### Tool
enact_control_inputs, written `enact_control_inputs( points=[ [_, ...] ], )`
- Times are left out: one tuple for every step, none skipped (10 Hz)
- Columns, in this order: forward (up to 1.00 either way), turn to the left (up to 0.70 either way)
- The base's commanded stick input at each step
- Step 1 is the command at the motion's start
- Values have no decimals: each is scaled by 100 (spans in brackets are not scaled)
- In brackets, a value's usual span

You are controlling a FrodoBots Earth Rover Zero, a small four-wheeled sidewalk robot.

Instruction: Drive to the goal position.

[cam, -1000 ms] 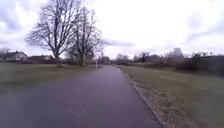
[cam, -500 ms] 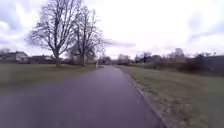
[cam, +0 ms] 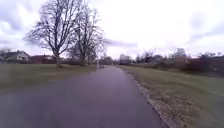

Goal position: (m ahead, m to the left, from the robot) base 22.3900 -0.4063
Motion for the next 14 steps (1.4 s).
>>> enact_control_inputs(
  points=[
    [100, 0],
    [100, 0],
    [100, -4],
    [100, -20],
    [100, -30],
    [100, -40],
    [100, -2],
    [100, 0],
    [100, 0],
    [100, 0],
    [100, 0],
    [100, 0],
    [100, 0],
    [100, 0]
  ],
)
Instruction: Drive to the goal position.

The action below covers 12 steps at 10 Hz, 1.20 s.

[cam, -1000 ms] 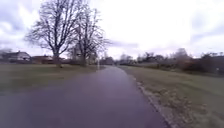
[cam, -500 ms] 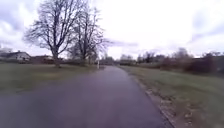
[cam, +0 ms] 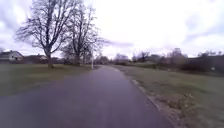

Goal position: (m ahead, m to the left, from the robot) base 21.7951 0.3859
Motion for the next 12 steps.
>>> enact_control_inputs(
  points=[
    [100, 0],
    [100, 0],
    [100, 0],
    [100, 0],
    [100, 0],
    [100, 0],
    [100, 0],
    [100, 0],
    [100, 0],
    [100, 0],
    [100, 0],
    [100, 0]
  ],
)
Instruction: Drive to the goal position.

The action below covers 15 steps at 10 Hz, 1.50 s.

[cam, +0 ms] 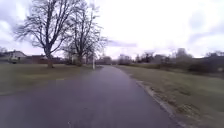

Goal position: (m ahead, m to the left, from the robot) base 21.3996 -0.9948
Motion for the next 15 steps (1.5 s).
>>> enact_control_inputs(
  points=[
    [100, -11],
    [100, -40],
    [100, -40],
    [100, -40],
    [100, -12],
    [100, 0],
    [100, 0],
    [100, 0],
    [100, 0],
    [100, 0],
    [100, 0],
    [100, 0],
    [100, 0],
    [100, 0],
    [100, 0]
  ],
)
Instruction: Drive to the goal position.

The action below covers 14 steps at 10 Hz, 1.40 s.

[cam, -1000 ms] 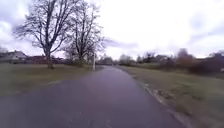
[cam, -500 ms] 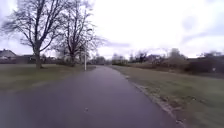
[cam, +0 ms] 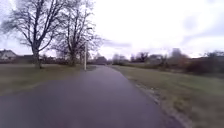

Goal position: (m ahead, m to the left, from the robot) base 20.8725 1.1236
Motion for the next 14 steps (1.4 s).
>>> enact_control_inputs(
  points=[
    [100, 0],
    [100, 0],
    [100, 0],
    [100, 0],
    [100, -36],
    [100, -40],
    [100, -40],
    [100, -40],
    [100, -21],
    [100, 0],
    [100, 0],
    [100, 0],
    [100, 0],
    [100, 0]
  ],
)
